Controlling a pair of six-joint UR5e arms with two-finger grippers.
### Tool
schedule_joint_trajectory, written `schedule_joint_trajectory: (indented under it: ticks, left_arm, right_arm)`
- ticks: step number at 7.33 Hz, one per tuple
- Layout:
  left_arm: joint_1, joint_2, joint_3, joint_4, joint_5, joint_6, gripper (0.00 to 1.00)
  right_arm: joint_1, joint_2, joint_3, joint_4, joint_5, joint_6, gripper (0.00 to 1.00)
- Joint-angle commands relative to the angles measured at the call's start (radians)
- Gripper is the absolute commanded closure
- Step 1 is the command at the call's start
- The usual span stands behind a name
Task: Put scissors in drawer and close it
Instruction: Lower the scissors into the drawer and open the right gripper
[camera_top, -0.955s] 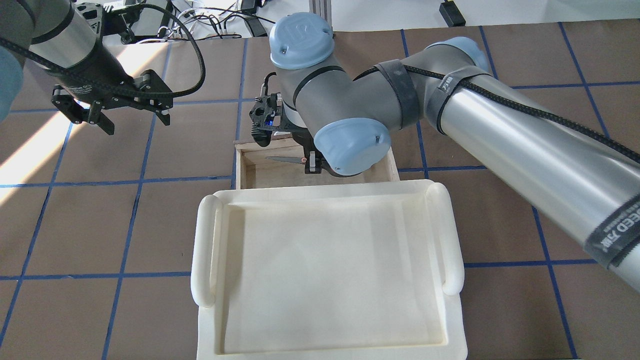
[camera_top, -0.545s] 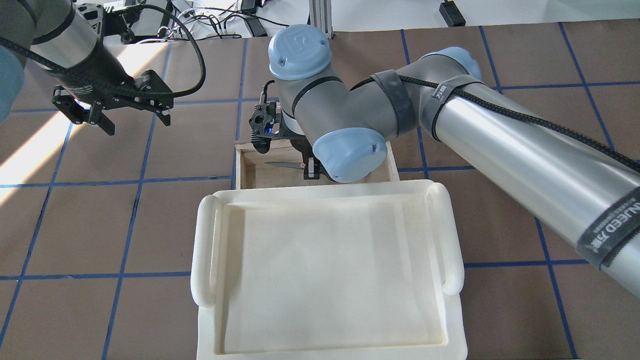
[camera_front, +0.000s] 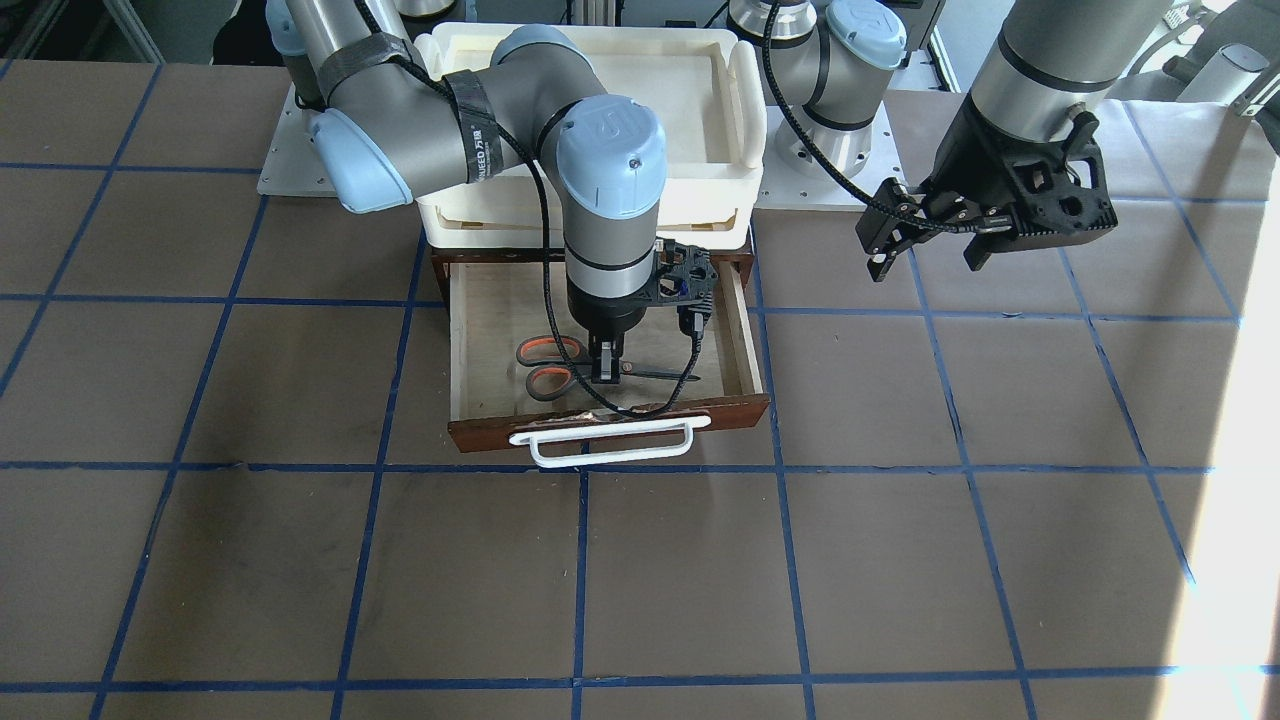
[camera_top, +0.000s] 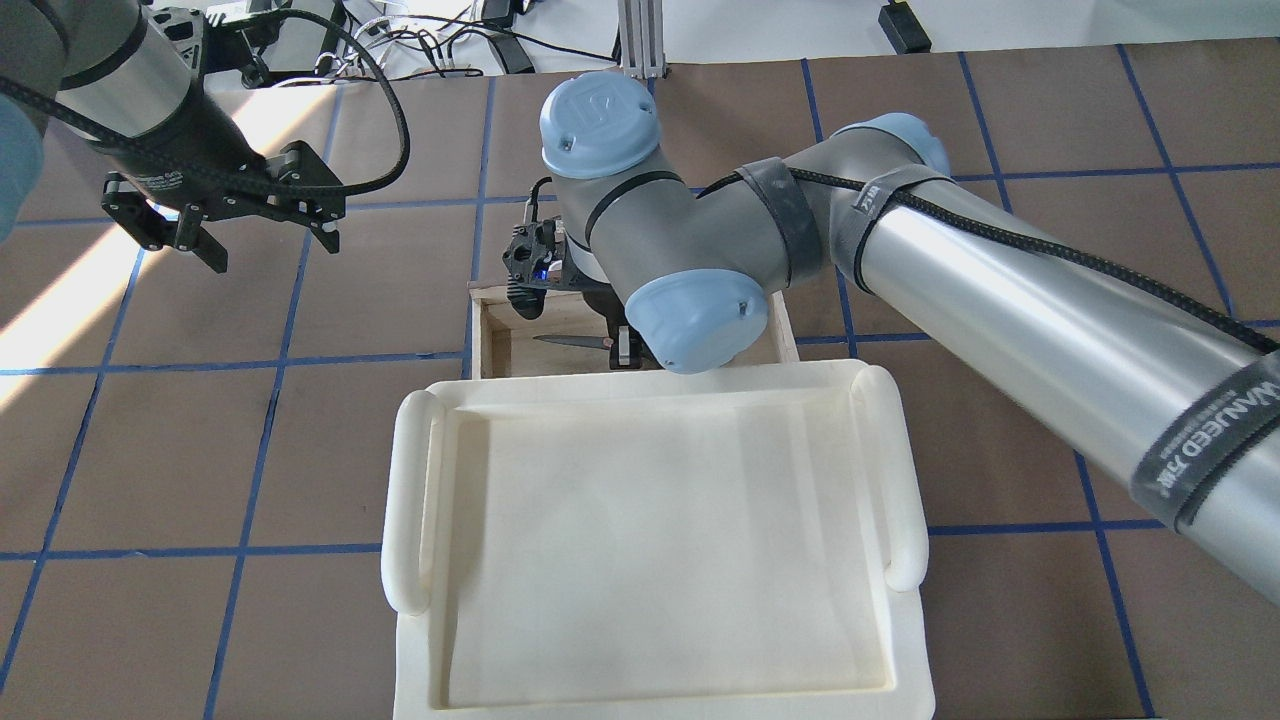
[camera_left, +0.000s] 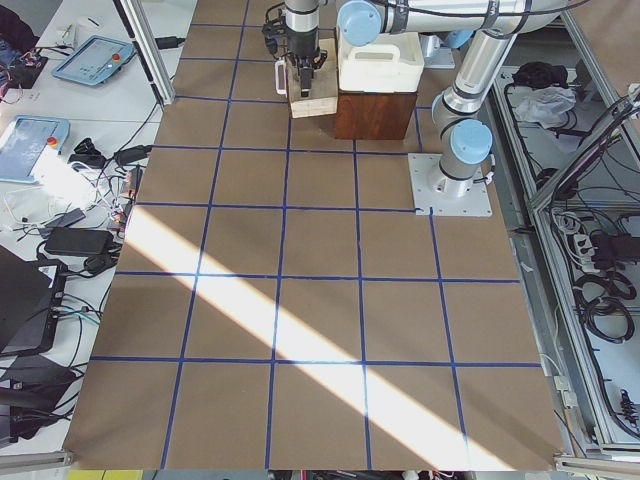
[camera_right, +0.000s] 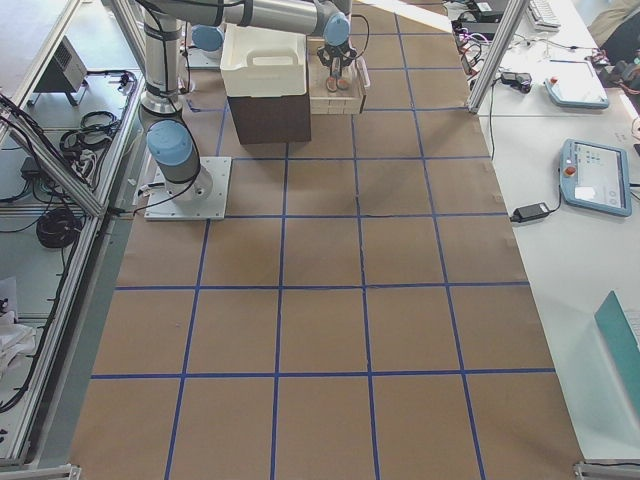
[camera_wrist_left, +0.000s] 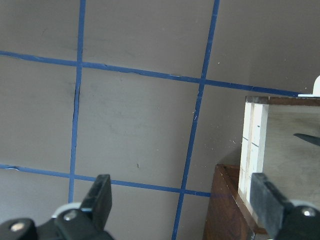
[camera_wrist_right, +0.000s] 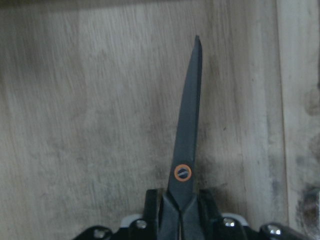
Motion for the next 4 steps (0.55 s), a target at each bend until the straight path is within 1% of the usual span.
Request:
schedule_joint_trajectory:
  ticks: [1,2,3,4]
  left_arm:
    - [0.001,-0.006,0.0,0.001,0.0,-0.005,0.0]
    - [0.0,-0.009,0.0,0.005,0.0,-0.008,0.0]
    - [0.001,-0.009,0.0,0.007,0.0,-0.006,0.0]
    - [0.001,-0.009,0.0,0.008,0.0,-0.008,0.0]
  right_arm:
    - [0.0,0.012,0.003,-0.023,0.009,-0.002,1.0]
    - [0.0,0.013,0.003,-0.023,0.015,-0.002,1.0]
    - [0.0,0.016,0.003,-0.025,0.015,-0.002,0.8]
    - [0.0,0.016,0.005,-0.023,0.031,-0.002,0.36]
